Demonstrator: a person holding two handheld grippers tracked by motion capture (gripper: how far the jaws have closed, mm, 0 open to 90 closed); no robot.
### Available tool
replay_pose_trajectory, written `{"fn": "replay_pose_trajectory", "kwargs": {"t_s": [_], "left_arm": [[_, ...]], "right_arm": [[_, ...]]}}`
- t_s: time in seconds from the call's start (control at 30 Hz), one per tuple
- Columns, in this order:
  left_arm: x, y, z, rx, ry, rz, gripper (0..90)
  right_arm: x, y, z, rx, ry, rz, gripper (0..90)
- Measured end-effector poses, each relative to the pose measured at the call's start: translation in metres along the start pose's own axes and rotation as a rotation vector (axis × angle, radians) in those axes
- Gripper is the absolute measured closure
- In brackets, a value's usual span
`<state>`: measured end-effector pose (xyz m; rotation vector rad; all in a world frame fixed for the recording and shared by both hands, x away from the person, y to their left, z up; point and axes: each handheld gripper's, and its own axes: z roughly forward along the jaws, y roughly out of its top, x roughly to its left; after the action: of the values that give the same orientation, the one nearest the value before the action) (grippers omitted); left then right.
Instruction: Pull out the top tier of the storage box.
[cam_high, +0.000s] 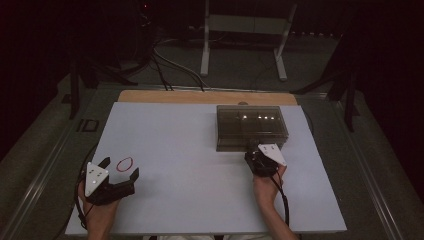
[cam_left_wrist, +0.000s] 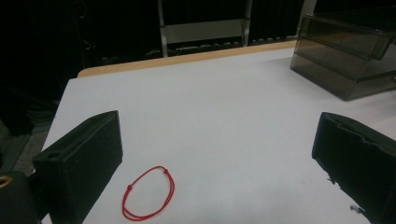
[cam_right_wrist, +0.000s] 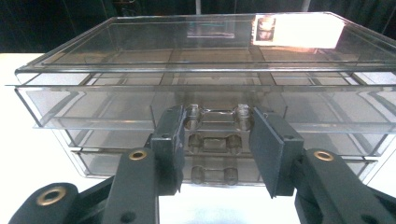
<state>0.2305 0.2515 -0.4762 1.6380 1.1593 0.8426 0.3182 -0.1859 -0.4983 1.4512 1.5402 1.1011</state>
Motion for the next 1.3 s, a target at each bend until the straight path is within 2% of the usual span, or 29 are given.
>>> {"fn": "replay_pose_trajectory", "kwargs": {"t_s": [0.07, 0.1, 0.23, 0.4, 0.5, 0.77, 0.9, 1.1, 1.2, 1.3], "left_arm": [[0.0, 0.0, 0.0, 0.001, 0.0, 0.002, 3.4], [0.0, 0.0, 0.0, 0.0, 0.001, 0.0, 3.4], [0.0, 0.0, 0.0, -0.001, 0.003, -0.003, 3.4], [-0.001, 0.0, 0.0, 0.001, 0.001, 0.004, 3.4], [-0.001, 0.0, 0.0, 0.001, 0.001, 0.002, 3.4], [-0.003, 0.0, 0.001, 0.006, 0.0, 0.004, 3.4], [-0.004, 0.001, 0.0, 0.0, -0.006, -0.007, 3.4], [-0.006, 0.004, -0.001, -0.02, -0.01, -0.023, 3.4], [-0.009, 0.005, 0.0, -0.022, -0.016, -0.03, 3.4], [-0.012, 0.007, 0.001, -0.026, -0.019, -0.025, 3.4]], "right_arm": [[-0.002, 0.0, 0.0, 0.002, 0.016, 0.017, 55.2], [-0.003, -0.001, 0.0, 0.006, 0.021, 0.023, 50.9], [-0.008, -0.001, -0.002, -0.006, 0.032, 0.03, 22.5], [-0.016, 0.001, -0.003, -0.001, 0.031, 0.043, 3.4], [-0.022, 0.004, -0.004, 0.005, 0.049, 0.055, 1.5], [-0.032, 0.01, -0.008, 0.006, 0.09, 0.029, 0.0], [-0.037, 0.015, -0.008, 0.012, 0.119, 0.033, 0.0], [-0.043, 0.018, -0.009, 0.034, 0.138, -0.01, 0.0], [-0.047, 0.019, -0.009, 0.03, 0.146, -0.013, 0.0], [-0.051, 0.02, -0.009, 0.034, 0.167, -0.034, 0.0]]}}
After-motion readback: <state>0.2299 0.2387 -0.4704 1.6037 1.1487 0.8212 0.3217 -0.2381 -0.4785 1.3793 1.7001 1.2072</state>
